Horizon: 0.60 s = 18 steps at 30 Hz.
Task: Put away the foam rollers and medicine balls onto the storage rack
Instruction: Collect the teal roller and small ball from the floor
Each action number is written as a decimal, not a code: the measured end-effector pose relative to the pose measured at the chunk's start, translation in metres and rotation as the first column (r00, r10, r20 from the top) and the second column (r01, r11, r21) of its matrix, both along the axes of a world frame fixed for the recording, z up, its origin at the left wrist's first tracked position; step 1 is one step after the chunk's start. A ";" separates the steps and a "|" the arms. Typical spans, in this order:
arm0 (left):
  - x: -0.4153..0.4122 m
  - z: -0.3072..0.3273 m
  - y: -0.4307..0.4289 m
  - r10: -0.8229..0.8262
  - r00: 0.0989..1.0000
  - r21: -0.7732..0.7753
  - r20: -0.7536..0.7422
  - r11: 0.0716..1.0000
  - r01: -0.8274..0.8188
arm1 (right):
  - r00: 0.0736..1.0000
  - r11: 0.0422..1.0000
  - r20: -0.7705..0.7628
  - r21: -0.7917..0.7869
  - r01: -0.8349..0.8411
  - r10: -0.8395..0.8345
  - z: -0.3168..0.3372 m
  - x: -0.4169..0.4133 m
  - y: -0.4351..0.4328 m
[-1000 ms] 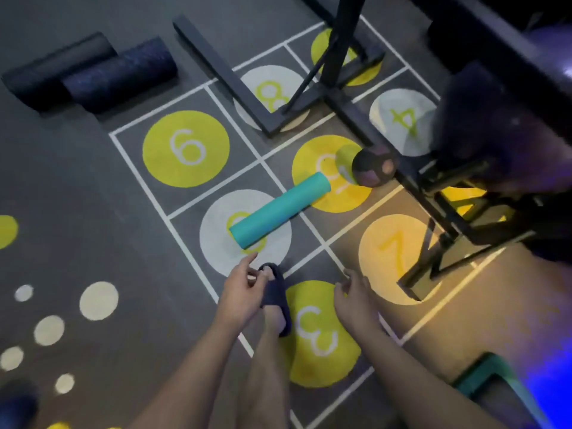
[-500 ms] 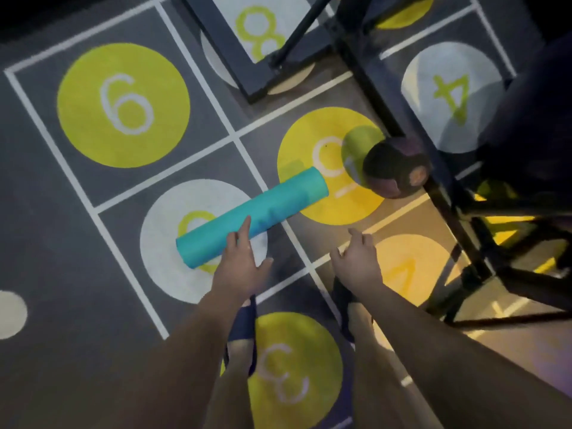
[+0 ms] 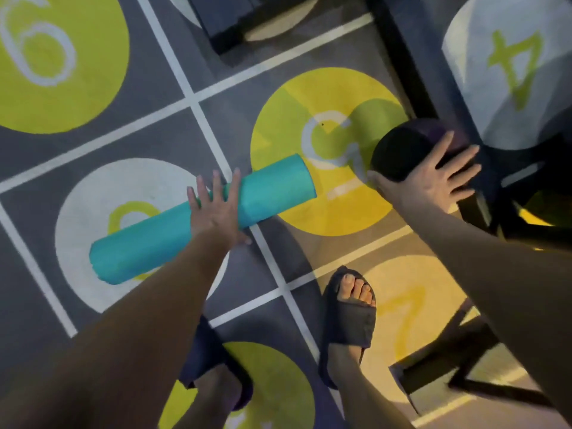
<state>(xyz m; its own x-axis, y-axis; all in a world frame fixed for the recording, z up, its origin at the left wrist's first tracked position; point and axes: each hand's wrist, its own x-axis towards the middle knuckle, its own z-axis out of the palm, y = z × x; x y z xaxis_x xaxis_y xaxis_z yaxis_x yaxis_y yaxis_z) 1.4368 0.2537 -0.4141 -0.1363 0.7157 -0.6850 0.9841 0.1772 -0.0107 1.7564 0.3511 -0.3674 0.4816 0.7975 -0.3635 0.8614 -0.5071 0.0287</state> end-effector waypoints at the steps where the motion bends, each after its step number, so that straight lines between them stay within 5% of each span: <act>1: -0.001 -0.008 0.005 -0.023 1.000 -0.009 -0.015 1.000 0.023 | 1.000 1.000 0.007 0.014 0.014 -0.014 -0.006 -0.001 0.004; 5: -0.016 -0.007 0.003 -0.005 1.000 0.058 -0.028 0.998 0.007 | 0.993 0.990 0.039 0.082 -0.115 0.112 -0.006 -0.043 -0.037; 9: -0.028 0.036 -0.028 0.394 0.915 0.109 0.089 0.909 -0.402 | 0.913 0.932 -0.214 -0.027 -0.362 0.348 0.030 -0.117 -0.120; 12: -0.050 0.066 -0.050 0.754 0.513 0.024 0.410 0.554 -0.832 | 0.838 0.872 -0.241 0.135 -0.470 0.489 0.057 -0.145 -0.126; 14: -0.066 0.076 -0.055 0.828 0.272 -0.084 0.490 0.356 -0.931 | 0.869 0.889 -0.197 0.162 -0.428 0.454 0.059 -0.143 -0.103; 16: -0.074 0.072 -0.059 0.830 0.104 -0.242 0.547 0.276 -0.930 | 0.925 0.949 -0.278 -0.110 -0.297 0.257 0.048 -0.140 -0.078; 18: -0.071 0.064 -0.063 0.786 0.004 -0.352 0.618 0.282 -0.893 | 0.858 0.882 -0.514 -0.402 -0.247 0.006 0.030 -0.147 -0.064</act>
<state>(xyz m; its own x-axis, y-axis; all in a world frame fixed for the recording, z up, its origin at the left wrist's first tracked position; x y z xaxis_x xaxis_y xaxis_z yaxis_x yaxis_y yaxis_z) 1.3660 0.1911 -0.3498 -0.3305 0.4717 -0.8175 -0.1492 0.8291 0.5388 1.6095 0.2871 -0.3370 0.0522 0.5345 -0.8436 0.8770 -0.4286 -0.2173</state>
